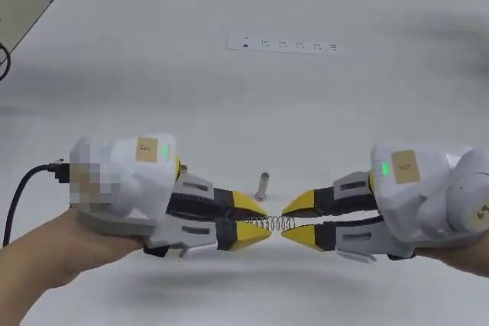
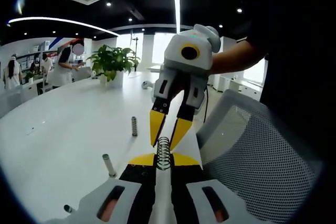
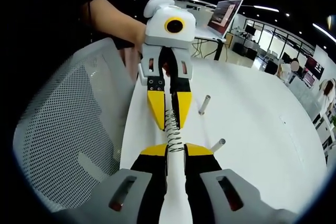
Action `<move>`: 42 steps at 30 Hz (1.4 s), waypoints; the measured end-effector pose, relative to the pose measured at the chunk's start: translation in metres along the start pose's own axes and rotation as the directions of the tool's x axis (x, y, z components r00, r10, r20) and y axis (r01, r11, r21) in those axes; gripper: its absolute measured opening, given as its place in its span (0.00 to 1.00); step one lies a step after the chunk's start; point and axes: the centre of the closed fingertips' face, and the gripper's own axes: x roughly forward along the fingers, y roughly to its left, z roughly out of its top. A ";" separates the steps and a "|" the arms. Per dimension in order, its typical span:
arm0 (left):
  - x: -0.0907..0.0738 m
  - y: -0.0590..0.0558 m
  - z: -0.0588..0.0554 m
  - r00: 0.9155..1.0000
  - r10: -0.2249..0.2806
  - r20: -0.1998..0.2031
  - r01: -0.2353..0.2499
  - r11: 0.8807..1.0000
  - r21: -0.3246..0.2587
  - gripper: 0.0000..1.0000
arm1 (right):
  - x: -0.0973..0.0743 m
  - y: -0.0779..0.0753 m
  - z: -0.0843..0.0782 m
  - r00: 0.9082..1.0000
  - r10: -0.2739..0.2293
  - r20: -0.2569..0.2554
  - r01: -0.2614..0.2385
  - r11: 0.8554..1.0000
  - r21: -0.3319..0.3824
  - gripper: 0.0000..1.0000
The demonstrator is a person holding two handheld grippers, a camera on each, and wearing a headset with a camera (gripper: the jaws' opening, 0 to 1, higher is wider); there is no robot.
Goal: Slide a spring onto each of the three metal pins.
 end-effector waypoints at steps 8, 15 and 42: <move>0.000 0.000 0.002 1.000 -0.002 0.009 0.002 1.000 -0.008 0.02 | -0.003 -0.001 0.002 1.000 -0.005 0.028 0.005 1.000 0.009 0.08; 0.001 0.001 0.003 1.000 -0.003 0.022 0.003 1.000 -0.022 0.02 | -0.006 -0.002 0.004 0.999 -0.009 0.037 0.009 1.000 0.006 0.07; 0.004 0.002 -0.007 1.000 0.002 -0.003 -0.002 1.000 -0.024 0.02 | -0.007 0.000 0.044 0.992 0.024 0.123 -0.020 0.999 -0.037 0.07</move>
